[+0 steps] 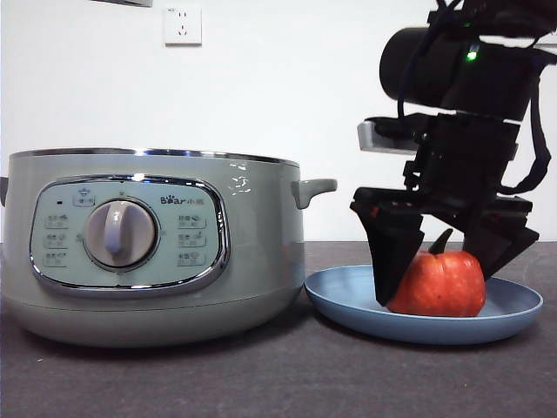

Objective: Take the pumpkin out from the steamer,put the pumpkin in the blue plate,close the lid

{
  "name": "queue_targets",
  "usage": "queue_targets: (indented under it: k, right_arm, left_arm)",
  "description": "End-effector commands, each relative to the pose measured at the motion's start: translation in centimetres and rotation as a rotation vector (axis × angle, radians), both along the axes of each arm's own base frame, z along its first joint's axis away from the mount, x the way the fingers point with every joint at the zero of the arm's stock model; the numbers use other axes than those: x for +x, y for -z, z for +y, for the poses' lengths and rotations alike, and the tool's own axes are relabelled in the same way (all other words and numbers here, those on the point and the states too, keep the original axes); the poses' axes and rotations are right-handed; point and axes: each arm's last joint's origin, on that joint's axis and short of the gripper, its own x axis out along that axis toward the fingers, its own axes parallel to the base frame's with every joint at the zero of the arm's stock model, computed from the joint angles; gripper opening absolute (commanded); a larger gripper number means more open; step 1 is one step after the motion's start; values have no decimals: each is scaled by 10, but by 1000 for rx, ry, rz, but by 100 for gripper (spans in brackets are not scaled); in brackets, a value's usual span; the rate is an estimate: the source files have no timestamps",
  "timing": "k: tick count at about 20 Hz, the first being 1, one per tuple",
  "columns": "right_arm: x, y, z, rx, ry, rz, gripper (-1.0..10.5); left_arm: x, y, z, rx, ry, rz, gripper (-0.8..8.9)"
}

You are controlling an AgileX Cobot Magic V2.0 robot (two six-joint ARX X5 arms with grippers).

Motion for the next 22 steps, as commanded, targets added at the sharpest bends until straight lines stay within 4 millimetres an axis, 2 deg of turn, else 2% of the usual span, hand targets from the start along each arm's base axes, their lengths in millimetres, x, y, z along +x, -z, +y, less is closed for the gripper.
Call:
queue_targets:
  k: [1,3,8,12,16,22]
  right_arm:
    - [0,3,0,-6,-5,7,530]
    - [0,3,0,-5,-2,7,567]
    - [0,2,0,-2,-1,4,566]
    - [-3,-11,-1,26,16,-30,566]
    - [-14,-46,-8,89,17,-141,566]
    - [-47,-114,-32,239,55,-380,565]
  left_arm:
    - [-2,-7,0,-31,26,-53,-9]
    - [-2,-7,0,-35,42,-50,-9]
    - [5,-3,-6,-38,98,-10,-9]
    - [19,6,-17,-48,196,62,-9]
    - [39,18,-30,-43,240,138,-9]
    - [70,34,-49,-64,310,187,-9]
